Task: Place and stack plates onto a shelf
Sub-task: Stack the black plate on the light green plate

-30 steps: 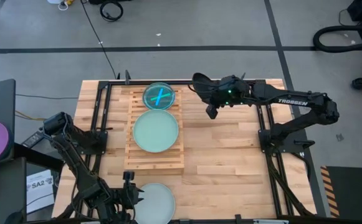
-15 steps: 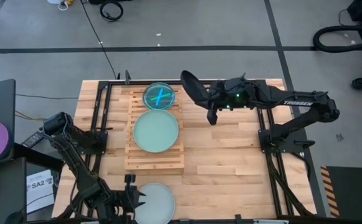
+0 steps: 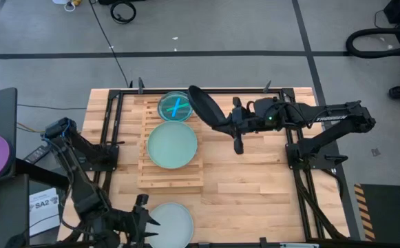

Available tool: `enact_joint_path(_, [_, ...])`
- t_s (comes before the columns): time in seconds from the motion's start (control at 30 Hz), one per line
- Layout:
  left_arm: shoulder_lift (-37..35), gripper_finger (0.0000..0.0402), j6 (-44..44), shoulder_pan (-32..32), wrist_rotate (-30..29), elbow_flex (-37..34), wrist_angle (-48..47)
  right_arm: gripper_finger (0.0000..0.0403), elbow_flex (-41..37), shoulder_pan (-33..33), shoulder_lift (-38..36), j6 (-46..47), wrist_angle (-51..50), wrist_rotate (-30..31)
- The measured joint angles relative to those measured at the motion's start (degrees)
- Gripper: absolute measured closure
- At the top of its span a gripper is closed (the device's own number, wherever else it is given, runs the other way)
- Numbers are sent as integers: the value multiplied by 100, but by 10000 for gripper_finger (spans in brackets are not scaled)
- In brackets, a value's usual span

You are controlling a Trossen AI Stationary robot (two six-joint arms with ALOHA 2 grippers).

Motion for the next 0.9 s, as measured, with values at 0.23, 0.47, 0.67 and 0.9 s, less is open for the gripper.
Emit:
enact_joint_path(0.23, [-123, 269, 1433, 161, -85, 936, -1, 385, 0, 361, 0, -501, 13, -44])
enact_joint_path(0.47, [-123, 269, 3083, 653, -397, 1980, -63, 385, 0, 646, 0, -695, -6, -49])
enact_joint_path(0.67, [-123, 269, 3796, 1461, -252, 2788, -153, 385, 0, 845, 0, -901, -193, -211])
enact_joint_path(0.9, [-123, 269, 4443, 2574, 176, 3238, -608, 384, 0, 962, 0, -978, -353, -450])
